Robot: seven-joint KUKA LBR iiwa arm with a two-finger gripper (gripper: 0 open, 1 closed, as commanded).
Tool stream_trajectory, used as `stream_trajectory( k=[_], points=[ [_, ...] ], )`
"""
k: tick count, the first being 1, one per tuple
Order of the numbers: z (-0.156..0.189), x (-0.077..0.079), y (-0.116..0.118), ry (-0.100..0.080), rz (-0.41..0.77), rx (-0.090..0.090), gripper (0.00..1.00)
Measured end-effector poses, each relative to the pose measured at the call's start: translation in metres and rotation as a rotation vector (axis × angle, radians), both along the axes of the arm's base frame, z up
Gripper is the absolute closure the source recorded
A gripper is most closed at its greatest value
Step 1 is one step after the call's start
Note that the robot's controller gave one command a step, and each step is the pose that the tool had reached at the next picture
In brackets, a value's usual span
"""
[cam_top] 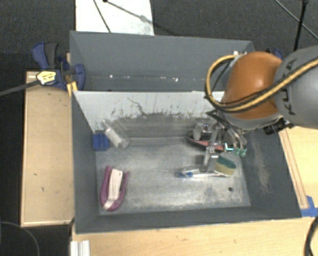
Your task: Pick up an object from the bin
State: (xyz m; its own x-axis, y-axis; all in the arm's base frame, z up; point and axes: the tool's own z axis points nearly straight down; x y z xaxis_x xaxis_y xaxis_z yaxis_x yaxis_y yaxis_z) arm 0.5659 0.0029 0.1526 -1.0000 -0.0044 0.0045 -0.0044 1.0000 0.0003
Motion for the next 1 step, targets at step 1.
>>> stream_trajectory(
  k=[1],
  points=[
    [-0.0105,-0.0308,-0.0589,-0.004,0.192,-0.001,0.00]
  ],
)
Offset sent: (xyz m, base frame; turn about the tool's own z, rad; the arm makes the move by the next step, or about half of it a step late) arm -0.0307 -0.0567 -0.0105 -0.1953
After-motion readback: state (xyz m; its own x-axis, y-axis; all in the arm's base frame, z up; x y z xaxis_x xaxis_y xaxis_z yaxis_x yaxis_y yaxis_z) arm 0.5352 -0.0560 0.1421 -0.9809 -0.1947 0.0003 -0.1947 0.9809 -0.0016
